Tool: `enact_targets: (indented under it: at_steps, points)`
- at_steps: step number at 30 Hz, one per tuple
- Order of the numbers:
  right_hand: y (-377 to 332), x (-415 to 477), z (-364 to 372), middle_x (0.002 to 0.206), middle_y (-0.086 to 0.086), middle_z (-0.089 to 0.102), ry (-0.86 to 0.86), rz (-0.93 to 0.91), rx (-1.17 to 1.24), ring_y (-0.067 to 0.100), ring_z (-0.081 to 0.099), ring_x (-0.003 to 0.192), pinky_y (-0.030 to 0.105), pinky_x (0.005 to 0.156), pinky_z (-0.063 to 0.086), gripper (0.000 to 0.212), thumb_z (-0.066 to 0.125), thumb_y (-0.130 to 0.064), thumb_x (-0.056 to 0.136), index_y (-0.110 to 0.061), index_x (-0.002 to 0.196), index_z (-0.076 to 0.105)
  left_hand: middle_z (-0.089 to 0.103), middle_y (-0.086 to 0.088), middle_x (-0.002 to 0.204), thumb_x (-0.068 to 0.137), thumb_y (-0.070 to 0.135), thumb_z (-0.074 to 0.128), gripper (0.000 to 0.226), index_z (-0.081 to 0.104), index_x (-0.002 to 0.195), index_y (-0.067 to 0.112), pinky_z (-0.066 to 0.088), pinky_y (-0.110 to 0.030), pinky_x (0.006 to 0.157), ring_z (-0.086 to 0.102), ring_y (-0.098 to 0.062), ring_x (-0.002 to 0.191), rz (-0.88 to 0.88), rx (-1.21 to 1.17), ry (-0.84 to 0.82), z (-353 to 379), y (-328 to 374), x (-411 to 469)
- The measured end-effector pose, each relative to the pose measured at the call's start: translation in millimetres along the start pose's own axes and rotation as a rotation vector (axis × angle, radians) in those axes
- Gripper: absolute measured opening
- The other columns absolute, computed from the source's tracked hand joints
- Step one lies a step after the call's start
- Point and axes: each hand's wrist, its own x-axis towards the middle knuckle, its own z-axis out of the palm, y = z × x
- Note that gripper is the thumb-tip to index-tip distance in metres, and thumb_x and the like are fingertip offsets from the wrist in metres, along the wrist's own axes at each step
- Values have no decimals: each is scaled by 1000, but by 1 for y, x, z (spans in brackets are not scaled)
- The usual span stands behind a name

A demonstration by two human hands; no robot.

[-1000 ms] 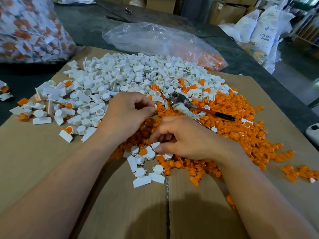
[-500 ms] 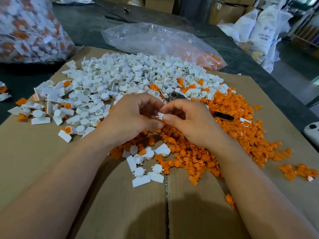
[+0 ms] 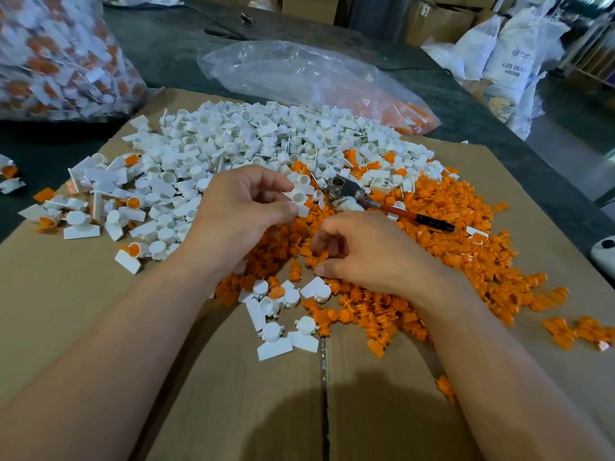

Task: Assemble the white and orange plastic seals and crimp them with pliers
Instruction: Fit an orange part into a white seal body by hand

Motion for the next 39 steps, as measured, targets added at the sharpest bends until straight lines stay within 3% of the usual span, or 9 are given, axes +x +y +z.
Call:
enact_targets:
  at_steps: [5,9,13,18,21,24,28,35,39]
  points:
    - [-1,-2,0,71,-13,56,-8,-14,20,4,54,70,25,64,45,19,71,-22,77,-25,93,62,65,0,61,78,1,68,17,64,76,17,46,-11,49,61,-1,53,-34,-74,20,1,1,1]
    - [-1,-3,0,71,-8,58,4,-30,66,2,51,63,24,61,44,16,65,-17,83,-23,94,55,57,-4,68,80,-7,63,21,66,86,13,51,-15,52,63,-8,59,-61,-130,5,2,1,1]
    - [3,-3,-6,71,-14,48,183,-30,191,-8,46,65,6,57,34,16,62,-12,84,-27,87,57,56,-7,70,75,-9,66,23,64,84,13,55,-17,57,66,-11,58,-70,-164,12,1,1,1]
    - [1,-3,-4,70,-14,53,424,-5,433,3,55,62,10,59,43,29,67,-9,80,-35,76,55,59,4,50,71,-12,68,22,63,71,10,55,-19,54,65,-13,53,-86,-207,-22,3,3,-2]
    - [-4,-4,-2,68,-16,55,515,-43,506,5,57,60,12,56,45,34,70,-8,78,-37,73,53,61,-2,53,72,-12,67,21,62,67,7,57,-23,55,66,-16,54,-81,-209,-52,5,4,-4]
    - [-7,-4,-1,69,-15,55,546,-63,503,6,58,61,14,57,46,34,70,-8,77,-37,73,53,60,-2,53,72,-13,67,21,62,66,7,56,-22,54,66,-15,53,-72,-219,-72,7,4,-5]
    - [-8,-4,-1,69,-10,60,542,-61,540,19,65,69,21,60,52,32,70,-7,78,-34,72,55,59,2,51,71,-12,68,20,62,68,7,56,-21,54,66,-14,53,-46,-201,-101,8,4,-5]
    - [-8,-3,0,64,-13,58,550,-62,516,9,60,59,11,55,44,32,71,-6,76,-33,69,56,61,0,52,73,-11,68,21,63,68,9,55,-20,53,67,-17,55,-23,-198,-33,9,3,-5]
    - [-9,-3,1,62,-16,56,575,-60,450,3,56,58,8,53,43,33,70,-4,75,-32,68,55,63,-14,66,72,-9,70,20,65,71,10,54,-19,54,66,-14,55,29,-136,-61,10,5,-8]
